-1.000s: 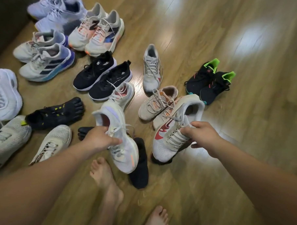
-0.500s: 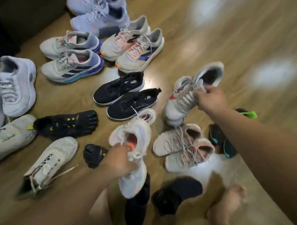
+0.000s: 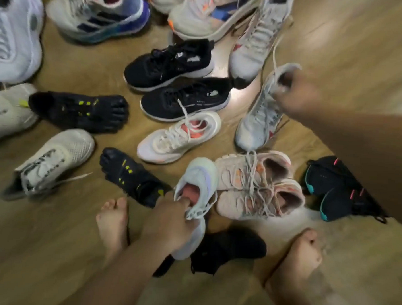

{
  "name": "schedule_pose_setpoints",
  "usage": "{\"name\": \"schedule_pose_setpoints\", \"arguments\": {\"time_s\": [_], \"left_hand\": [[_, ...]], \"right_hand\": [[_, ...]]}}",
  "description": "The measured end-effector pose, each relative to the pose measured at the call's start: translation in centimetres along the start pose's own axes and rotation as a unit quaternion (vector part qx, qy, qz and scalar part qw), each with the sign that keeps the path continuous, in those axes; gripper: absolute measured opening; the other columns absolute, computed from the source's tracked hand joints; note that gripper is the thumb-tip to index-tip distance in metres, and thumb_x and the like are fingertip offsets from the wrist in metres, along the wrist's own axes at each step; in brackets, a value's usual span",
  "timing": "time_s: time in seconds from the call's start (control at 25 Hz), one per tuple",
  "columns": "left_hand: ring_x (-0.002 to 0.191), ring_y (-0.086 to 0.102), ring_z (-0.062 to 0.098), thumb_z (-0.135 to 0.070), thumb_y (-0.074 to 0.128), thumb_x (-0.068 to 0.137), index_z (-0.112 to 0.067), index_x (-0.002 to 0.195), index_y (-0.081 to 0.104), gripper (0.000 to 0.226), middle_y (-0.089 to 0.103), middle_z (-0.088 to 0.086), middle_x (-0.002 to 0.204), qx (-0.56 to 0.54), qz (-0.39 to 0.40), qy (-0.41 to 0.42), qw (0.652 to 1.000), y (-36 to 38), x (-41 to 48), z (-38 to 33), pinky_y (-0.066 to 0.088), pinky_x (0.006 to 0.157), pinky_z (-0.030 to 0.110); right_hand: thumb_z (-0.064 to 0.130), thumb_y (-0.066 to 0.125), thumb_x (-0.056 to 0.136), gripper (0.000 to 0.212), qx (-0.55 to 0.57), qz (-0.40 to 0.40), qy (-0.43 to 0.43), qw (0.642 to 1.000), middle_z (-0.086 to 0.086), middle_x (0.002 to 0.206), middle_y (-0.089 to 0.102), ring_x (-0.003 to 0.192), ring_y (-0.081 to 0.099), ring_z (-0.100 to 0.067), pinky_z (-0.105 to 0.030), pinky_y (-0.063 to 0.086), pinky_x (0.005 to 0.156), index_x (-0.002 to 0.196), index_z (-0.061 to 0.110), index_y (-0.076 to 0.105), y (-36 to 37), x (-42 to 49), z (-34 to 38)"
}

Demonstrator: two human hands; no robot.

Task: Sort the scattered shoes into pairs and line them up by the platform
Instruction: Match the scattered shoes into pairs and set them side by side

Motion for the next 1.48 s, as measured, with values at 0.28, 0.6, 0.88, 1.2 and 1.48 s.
{"name": "schedule_pose_setpoints", "arguments": {"time_s": [0.28, 0.6, 0.88, 1.2, 1.48], "left_hand": [[0.081, 0.065, 0.025, -0.062, 0.063, 0.074, -0.018, 0.086, 0.062, 0.045, 0.066, 0.003, 0.085, -0.096, 0.071, -0.067, 0.991, -1.5, -2.0, -0.4, 0.043, 0.06, 0.027], [0.075, 0.058, 0.023, -0.058, 0.06, 0.078, -0.019, 0.073, 0.054, 0.039, 0.062, 0.006, 0.082, -0.093, -0.029, -0.057, 0.994, -10.6, -0.6, 9.5, 0.033, 0.053, 0.029], [0.077, 0.055, 0.034, -0.054, 0.049, 0.092, -0.024, 0.092, 0.035, 0.033, 0.054, 0.012, 0.082, 0.059, -0.164, 0.071, 0.982, -17.4, 4.2, 14.9, 0.042, 0.062, 0.038], [0.077, 0.052, 0.032, -0.03, 0.052, 0.094, -0.026, 0.123, 0.045, 0.029, 0.039, 0.004, 0.08, 0.267, -0.005, 0.245, 0.932, -13.5, 9.8, -0.1, 0.033, 0.062, 0.034], [0.117, 0.053, 0.041, -0.031, 0.059, 0.089, -0.01, 0.136, 0.039, 0.055, 0.055, 0.022, 0.127, 0.018, -0.064, 0.037, 0.997, -12.0, 12.2, 3.1, 0.042, 0.086, 0.039]], "right_hand": [[0.021, 0.06, 0.083, 0.042, 0.025, 0.234, -0.152, 0.96, -0.004, 0.101, 0.058, 0.085, 0.058, -0.02, -0.029, 0.042, 0.079, 0.124, 0.026, 0.053, 6.5, -25.1, 1.1], [0.029, 0.059, 0.082, 0.061, 0.2, 0.198, 0.051, 0.958, 0.014, 0.1, 0.065, 0.082, 0.063, -0.008, -0.025, 0.053, 0.067, 0.138, 0.035, 0.035, 13.9, -22.3, 12.5], [0.049, 0.068, 0.083, 0.063, 0.081, 0.235, 0.152, 0.957, -0.007, 0.115, 0.057, 0.079, 0.065, -0.026, -0.031, 0.053, 0.05, 0.133, 0.019, 0.043, 19.8, -12.6, 10.9], [0.05, 0.068, 0.08, 0.043, 0.069, 0.211, 0.172, 0.96, -0.013, 0.104, 0.067, 0.09, 0.063, -0.03, -0.037, 0.053, 0.071, 0.107, 0.018, 0.057, 16.7, -17.9, 0.4], [0.035, 0.056, 0.084, 0.027, 0.052, 0.142, 0.029, 0.988, -0.002, 0.084, 0.062, 0.076, 0.058, -0.024, -0.034, 0.045, 0.067, 0.107, 0.032, 0.043, 14.8, -22.0, 1.2]]}}
Point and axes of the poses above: each hand's wrist, its own x-axis towards the middle knuckle, its own y-axis out of the palm, z = x × y, the point moved 3 cm from there along x, towards the middle knuckle
